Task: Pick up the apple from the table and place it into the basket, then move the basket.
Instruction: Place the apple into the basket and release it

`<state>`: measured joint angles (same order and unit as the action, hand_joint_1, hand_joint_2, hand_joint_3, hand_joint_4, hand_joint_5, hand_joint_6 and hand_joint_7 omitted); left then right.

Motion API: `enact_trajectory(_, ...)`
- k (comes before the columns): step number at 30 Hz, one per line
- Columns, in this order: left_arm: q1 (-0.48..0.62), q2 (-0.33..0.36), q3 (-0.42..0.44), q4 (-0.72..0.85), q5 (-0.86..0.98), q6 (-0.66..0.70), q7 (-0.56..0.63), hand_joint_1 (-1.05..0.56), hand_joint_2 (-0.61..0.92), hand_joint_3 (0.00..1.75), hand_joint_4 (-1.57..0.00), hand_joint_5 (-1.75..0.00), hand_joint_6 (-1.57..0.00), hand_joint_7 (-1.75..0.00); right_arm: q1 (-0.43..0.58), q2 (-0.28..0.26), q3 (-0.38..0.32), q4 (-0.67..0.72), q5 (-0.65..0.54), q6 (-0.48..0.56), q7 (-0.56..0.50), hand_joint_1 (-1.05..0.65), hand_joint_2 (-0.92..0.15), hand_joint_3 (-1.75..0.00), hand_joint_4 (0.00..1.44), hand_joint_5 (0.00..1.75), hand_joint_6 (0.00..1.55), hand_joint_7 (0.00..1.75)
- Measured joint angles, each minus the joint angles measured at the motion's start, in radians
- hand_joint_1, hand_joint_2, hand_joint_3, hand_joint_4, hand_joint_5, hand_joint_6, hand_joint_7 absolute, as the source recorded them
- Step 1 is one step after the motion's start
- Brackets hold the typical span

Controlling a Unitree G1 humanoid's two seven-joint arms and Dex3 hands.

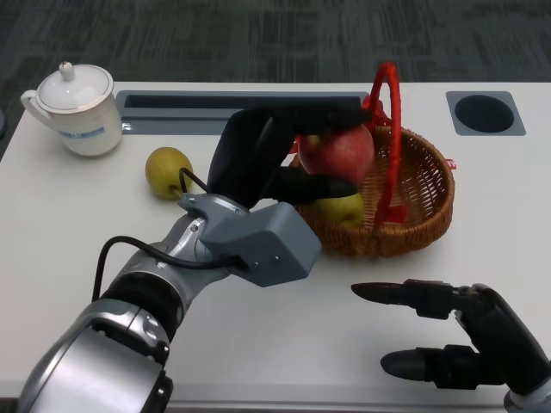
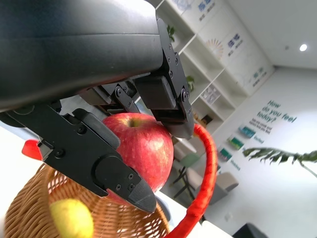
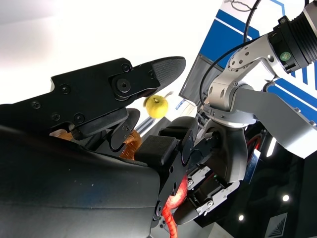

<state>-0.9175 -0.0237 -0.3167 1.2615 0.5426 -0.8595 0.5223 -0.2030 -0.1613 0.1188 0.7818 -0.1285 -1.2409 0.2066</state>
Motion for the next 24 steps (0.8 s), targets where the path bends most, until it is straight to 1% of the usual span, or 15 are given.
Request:
enact_trajectory(3,0.000,0.001,0.000,0.007,-0.007,0.001,-0.057,-0.40,0.79,0.00,-0.55,0.00,-0.55,0.00,0.004,-0.001,-0.001,-0.002,0.001,0.000,0.000,-0.63,-0.92,-0.04,0.81,0.00,0.71,0.00)
enact_trajectory(4,-0.001,0.001,-0.001,0.007,-0.008,0.002,-0.078,-0.43,0.79,0.00,-0.47,0.00,-0.48,0.00,0.004,-0.001,-0.001,-0.002,0.001,0.000,0.000,-0.63,-0.92,-0.04,0.81,0.00,0.71,0.00)
enact_trajectory(7,-0.002,0.006,0.000,0.007,-0.013,0.008,-0.137,-0.52,0.78,0.00,-0.29,0.00,-0.35,0.00,0.004,-0.002,-0.008,-0.002,0.001,0.000,-0.001,-0.63,-0.92,-0.05,0.80,0.00,0.70,0.00)
enact_trajectory(10,-0.002,0.015,0.005,0.006,-0.032,0.009,-0.208,-0.62,0.79,0.00,-0.17,0.00,-0.25,0.00,0.004,-0.005,-0.014,-0.008,0.003,0.000,-0.002,-0.63,-0.92,-0.04,0.80,0.00,0.70,0.00)
enact_trajectory(13,-0.002,0.025,0.013,0.001,-0.054,0.009,-0.270,-0.67,0.78,0.00,-0.13,0.00,-0.22,0.00,0.004,-0.008,-0.014,-0.020,0.007,0.000,-0.002,-0.63,-0.92,-0.04,0.80,0.00,0.69,0.00)
enact_trajectory(18,0.003,0.048,0.021,-0.029,-0.078,-0.028,-0.299,-0.58,0.75,0.00,-0.19,-0.02,-0.28,-0.02,0.004,-0.015,-0.024,-0.037,0.009,0.003,-0.002,-0.61,-0.92,-0.03,0.81,0.00,0.70,0.00)
enact_trajectory(21,0.016,0.064,0.033,-0.053,-0.096,-0.072,-0.302,-0.53,0.74,0.00,-0.23,-0.02,-0.34,-0.03,0.002,-0.043,-0.041,-0.054,0.002,0.007,-0.005,-0.61,-0.92,-0.04,0.79,0.00,0.69,0.00)
enact_trajectory(24,0.052,0.080,0.049,-0.085,-0.123,-0.118,-0.320,-0.46,0.74,0.00,-0.27,-0.03,-0.40,-0.03,-0.011,-0.086,-0.071,-0.060,-0.006,0.007,-0.014,-0.60,-0.92,-0.07,0.75,0.00,0.65,0.00)
